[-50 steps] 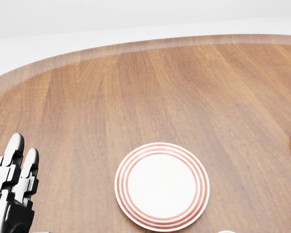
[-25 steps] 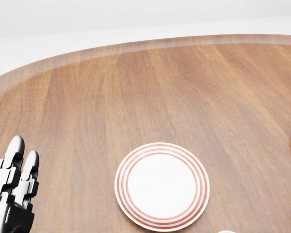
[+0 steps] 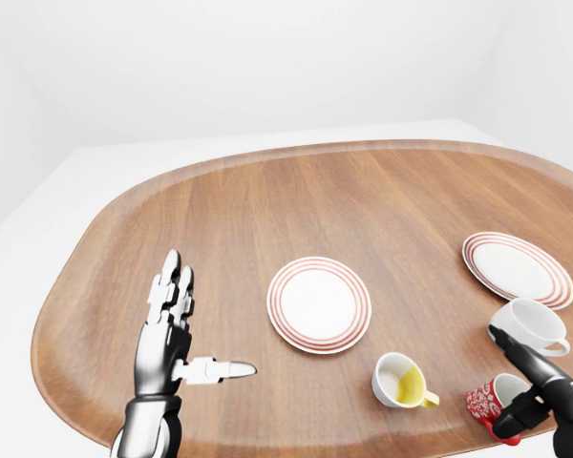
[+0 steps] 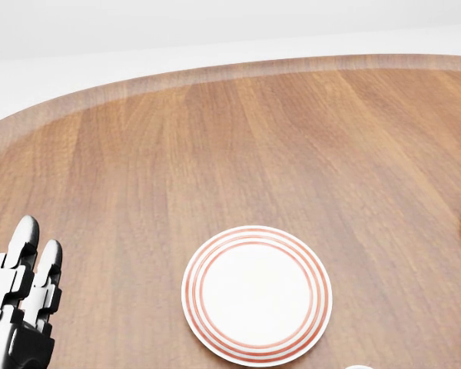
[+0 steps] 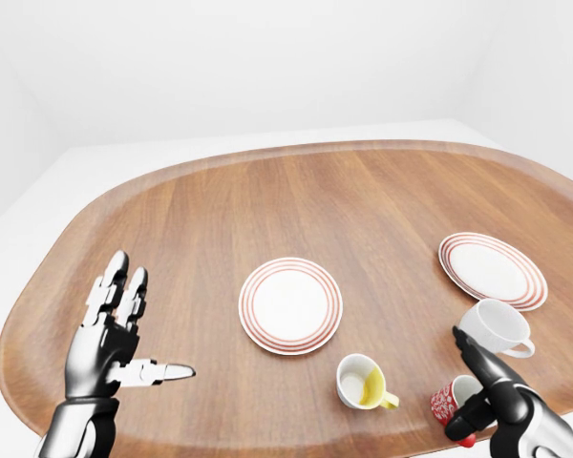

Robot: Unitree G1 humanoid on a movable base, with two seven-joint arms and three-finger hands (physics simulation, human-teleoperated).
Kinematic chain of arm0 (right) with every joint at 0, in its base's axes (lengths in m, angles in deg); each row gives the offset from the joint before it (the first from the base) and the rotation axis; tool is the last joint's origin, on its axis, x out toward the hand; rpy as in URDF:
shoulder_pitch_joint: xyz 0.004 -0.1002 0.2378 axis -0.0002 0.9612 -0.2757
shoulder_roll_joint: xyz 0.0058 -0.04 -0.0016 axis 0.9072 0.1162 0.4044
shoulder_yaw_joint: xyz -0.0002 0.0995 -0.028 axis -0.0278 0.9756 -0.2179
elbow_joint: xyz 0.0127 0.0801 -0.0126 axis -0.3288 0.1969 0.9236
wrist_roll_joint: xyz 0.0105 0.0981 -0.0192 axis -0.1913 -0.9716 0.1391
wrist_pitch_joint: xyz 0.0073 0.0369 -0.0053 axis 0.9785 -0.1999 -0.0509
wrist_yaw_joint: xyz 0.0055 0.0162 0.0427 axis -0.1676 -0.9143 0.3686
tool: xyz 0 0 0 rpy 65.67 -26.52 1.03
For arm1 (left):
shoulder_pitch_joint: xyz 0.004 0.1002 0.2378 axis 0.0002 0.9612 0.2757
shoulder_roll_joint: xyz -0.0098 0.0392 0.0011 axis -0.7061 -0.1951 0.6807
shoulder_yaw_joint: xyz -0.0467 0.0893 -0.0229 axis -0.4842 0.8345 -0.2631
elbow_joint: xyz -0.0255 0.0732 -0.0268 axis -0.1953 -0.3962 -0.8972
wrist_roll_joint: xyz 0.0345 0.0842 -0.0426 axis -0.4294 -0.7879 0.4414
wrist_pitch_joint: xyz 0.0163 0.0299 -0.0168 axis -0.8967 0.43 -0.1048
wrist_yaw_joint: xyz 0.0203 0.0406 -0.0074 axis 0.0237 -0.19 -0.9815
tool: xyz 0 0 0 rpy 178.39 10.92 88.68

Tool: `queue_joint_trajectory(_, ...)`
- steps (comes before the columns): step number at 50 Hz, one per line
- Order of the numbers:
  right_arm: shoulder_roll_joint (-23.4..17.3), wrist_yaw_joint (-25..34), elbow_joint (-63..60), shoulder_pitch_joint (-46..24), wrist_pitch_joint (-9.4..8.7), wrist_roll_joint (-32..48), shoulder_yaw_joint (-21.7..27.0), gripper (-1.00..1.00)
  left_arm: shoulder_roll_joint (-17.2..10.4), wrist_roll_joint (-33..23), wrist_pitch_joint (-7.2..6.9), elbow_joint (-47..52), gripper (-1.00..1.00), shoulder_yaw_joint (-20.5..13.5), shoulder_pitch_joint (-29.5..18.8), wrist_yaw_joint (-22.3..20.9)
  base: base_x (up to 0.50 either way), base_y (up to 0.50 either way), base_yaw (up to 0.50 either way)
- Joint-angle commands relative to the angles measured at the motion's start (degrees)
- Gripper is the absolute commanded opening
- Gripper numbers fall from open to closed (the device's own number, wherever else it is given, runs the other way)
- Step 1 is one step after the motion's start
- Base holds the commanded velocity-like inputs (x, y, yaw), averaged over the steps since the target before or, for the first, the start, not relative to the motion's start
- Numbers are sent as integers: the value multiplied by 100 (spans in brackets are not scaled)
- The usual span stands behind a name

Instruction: Put the red mug on the left plate.

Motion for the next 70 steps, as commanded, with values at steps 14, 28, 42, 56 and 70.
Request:
queue_joint_trajectory(14, -249, -526, 952, -119, 158, -309, -296, 100, -18, -16, 0, 53, 100, 17, -52, 17, 0, 0, 0)
queue_joint_trajectory(28, -265, -598, 991, -50, 92, -333, -352, -100, -7, -11, 0, 72, 100, 5, -39, 12, 0, 0, 0)
queue_joint_trajectory(42, -171, -428, 552, -4, -13, -200, -196, -100, 0, -9, 0, 40, 100, 7, 8, -1, 0, 0, 0)
queue_joint_trajectory(56, -730, 207, -898, -2095, -13, 1353, -1016, -100, -9, -12, 0, 32, 100, 19, 17, 6, 0, 0, 0)
queue_joint_trajectory(70, -149, -2006, 3608, -6458, -13, 1741, -3073, -100, 23, 83, 0, -63, 100, -90, 98, -114, 0, 0, 0)
